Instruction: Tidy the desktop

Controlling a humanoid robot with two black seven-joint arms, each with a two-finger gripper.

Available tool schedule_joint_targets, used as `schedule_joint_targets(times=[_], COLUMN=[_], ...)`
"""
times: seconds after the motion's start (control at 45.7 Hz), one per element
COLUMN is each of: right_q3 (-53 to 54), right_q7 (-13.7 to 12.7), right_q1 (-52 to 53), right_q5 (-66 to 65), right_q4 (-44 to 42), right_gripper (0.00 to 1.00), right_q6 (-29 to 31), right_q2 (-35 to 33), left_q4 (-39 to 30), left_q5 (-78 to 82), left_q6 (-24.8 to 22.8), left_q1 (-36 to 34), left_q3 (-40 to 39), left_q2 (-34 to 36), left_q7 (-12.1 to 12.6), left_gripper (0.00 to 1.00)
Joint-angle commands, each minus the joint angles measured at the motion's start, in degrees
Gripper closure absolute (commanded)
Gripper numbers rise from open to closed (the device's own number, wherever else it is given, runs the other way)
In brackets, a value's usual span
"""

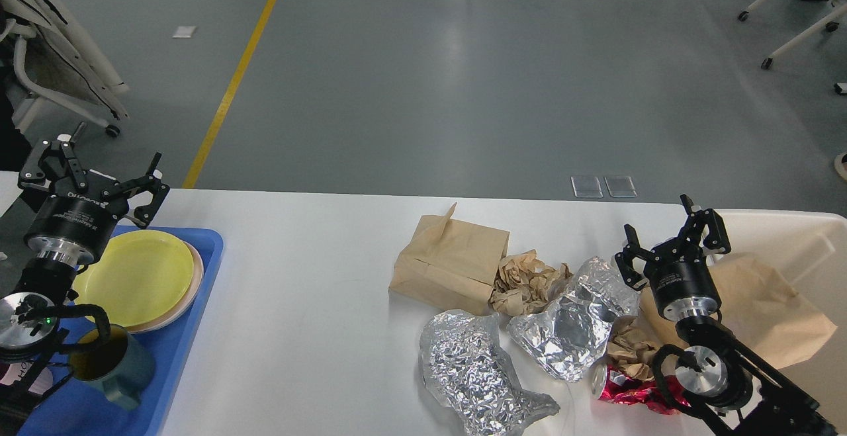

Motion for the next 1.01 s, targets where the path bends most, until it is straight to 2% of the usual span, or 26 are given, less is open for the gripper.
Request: schedule_joint_targets(times=[0.0,0.153,0.285,0.569,0.81,0.985], right_q3=[0.00,0.00,0.00,0.00,0.00,0.00], right_q7=[0.00,0.00,0.00,0.00,0.00,0.00], right_q1=[0.04,0.04,-0.05,0.04,0.13,0.13], right_q5=[0.00,0.00,0.00,0.00,0.00,0.00], right_q4=[0.00,0.00,0.00,-0.09,-0.18,-0.18], right_gripper=[0.00,0.00,0.00,0.00,0.00,0.00], right_q6=[0.00,0.00,0.00,-0.08,0.00,0.00], right_q2=[0.00,0.00,0.00,0.00,0.00,0.00], left_q4=[0.30,0.82,0.91,1.00,3.37,5.30], left_q5=[2.79,2.44,2.52,2.44,3.05,3.14], left_q6=[-0.40,-1.97,-3.03,-3.65,-3.82,-6.19], left_q1=[1.47,4.37,4.55,4.46,4.73,4.90], left_q3=[-1.96,-4.07,-4.94,-8.02,-7.23,-6.18], left_q2=[-1.58,-1.06,-0.79,-2.19,-9.39,-17.65], left_q7=[0.07,0.59,2.52,2.44,2.00,2.18], left_gripper=[0.04,0.04,0.04,0.04,0.04,0.04])
